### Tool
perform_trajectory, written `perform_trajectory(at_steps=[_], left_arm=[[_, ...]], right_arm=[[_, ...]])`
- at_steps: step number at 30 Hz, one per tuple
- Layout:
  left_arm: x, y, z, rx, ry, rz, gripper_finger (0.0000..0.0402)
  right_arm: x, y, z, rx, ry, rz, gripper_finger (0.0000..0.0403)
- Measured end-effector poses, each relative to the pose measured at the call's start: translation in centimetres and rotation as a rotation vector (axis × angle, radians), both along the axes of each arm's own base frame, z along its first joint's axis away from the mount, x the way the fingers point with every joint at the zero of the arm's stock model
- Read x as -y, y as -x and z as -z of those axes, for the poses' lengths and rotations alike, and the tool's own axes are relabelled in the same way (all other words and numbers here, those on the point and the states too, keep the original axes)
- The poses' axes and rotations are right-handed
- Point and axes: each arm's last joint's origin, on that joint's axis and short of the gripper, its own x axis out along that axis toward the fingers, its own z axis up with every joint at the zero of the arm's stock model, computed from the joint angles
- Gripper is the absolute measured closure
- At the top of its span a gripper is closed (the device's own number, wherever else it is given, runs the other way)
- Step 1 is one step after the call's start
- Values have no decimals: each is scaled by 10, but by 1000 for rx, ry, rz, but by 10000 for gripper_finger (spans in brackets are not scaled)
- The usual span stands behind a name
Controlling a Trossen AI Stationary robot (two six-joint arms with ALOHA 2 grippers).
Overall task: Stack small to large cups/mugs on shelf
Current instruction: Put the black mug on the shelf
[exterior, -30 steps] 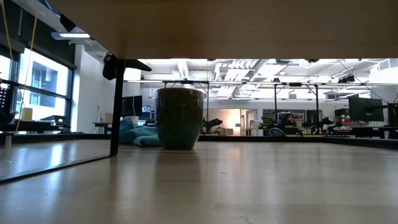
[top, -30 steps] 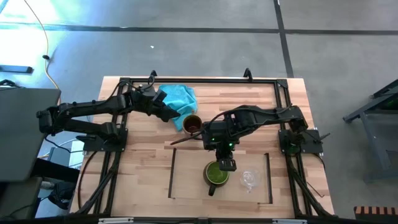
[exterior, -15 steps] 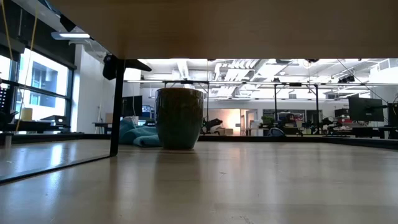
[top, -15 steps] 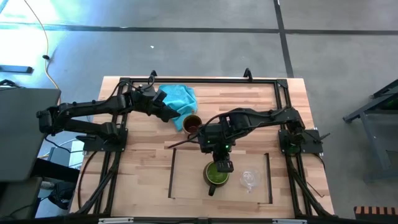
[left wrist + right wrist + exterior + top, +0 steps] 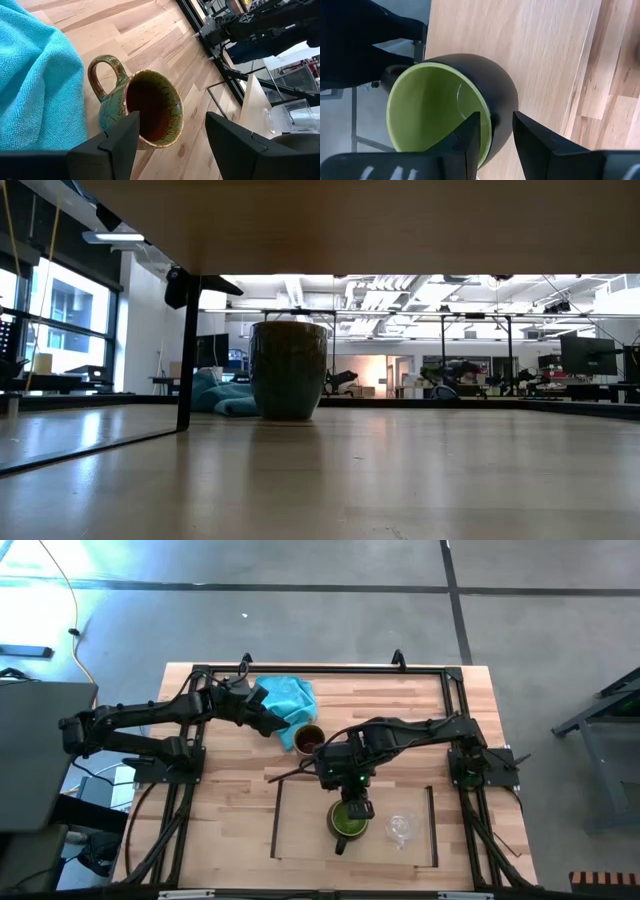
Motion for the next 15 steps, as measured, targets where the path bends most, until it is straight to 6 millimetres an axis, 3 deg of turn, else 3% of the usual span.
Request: perform_trajectory(at_steps=[5, 15], left_arm=[[0, 0, 0, 1, 0, 1, 186], [0, 0, 0, 1, 1, 2, 186]], right_arm=[[-1, 1, 2, -13, 8, -14, 314], [0, 3, 2, -16, 46, -49, 395]])
